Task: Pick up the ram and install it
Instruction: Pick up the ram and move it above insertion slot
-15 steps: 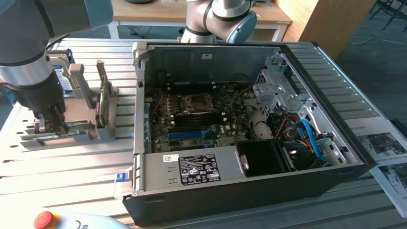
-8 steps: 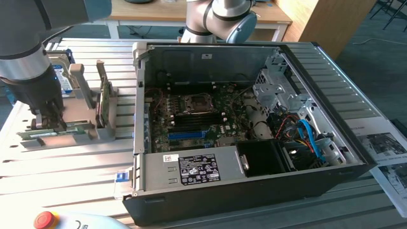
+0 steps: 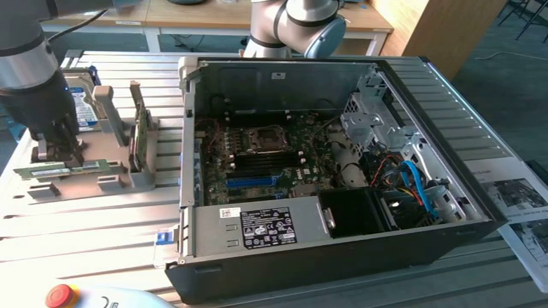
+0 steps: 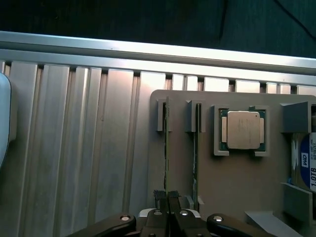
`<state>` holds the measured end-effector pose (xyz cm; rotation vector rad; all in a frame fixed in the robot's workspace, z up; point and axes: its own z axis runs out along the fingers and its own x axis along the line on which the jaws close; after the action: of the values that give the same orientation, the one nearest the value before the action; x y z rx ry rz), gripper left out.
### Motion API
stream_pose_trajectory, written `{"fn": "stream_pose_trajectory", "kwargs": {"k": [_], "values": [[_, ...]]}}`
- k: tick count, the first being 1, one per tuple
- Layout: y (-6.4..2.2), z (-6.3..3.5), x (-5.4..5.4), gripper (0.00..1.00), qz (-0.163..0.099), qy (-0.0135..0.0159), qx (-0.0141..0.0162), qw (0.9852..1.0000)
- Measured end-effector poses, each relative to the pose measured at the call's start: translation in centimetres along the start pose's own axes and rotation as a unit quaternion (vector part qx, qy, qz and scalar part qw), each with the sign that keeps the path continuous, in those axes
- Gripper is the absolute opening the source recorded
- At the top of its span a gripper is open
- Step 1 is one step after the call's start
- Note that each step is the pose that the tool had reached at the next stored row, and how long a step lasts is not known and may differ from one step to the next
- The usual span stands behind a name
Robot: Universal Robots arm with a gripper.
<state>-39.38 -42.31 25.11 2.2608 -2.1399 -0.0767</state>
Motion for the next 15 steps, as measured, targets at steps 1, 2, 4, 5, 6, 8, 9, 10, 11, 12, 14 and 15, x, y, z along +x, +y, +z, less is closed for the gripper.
{"fn": "stream_pose_trajectory", "kwargs": {"k": [1,2,4,5,6,8,9,10,11,12,14,15], "values": [[0.02,-0.34,0.0,0.12,0.0,0.0,0.0,1.0],[0.03,-0.68,0.0,0.12,0.0,0.0,0.0,1.0],[0.09,-1.73,0.0,0.12,0.0,0.0,0.0,1.0],[0.11,-2.07,0.0,0.12,0.0,0.0001,0.0,1.0],[0.12,-2.38,0.0,0.12,0.0,0.0001,0.0,1.0],[0.15,-2.98,0.0,0.12,0.0,0.0002,0.0,1.0],[0.17,-3.3,-0.1,0.12,0.0,0.0003,0.0,1.0],[0.19,-3.61,-0.1,0.12,0.0,0.0004,0.0,1.0],[0.2,-3.93,-0.1,0.12,0.001,0.0005,0.0,1.0],[0.22,-4.27,-0.1,0.12,0.001,0.0006,0.0,1.0],[0.25,-4.93,-0.1,0.12,0.001,0.0007,0.0,1.0],[0.27,-5.27,-0.1,0.12,0.001,0.0008,0.0,1.0]]}}
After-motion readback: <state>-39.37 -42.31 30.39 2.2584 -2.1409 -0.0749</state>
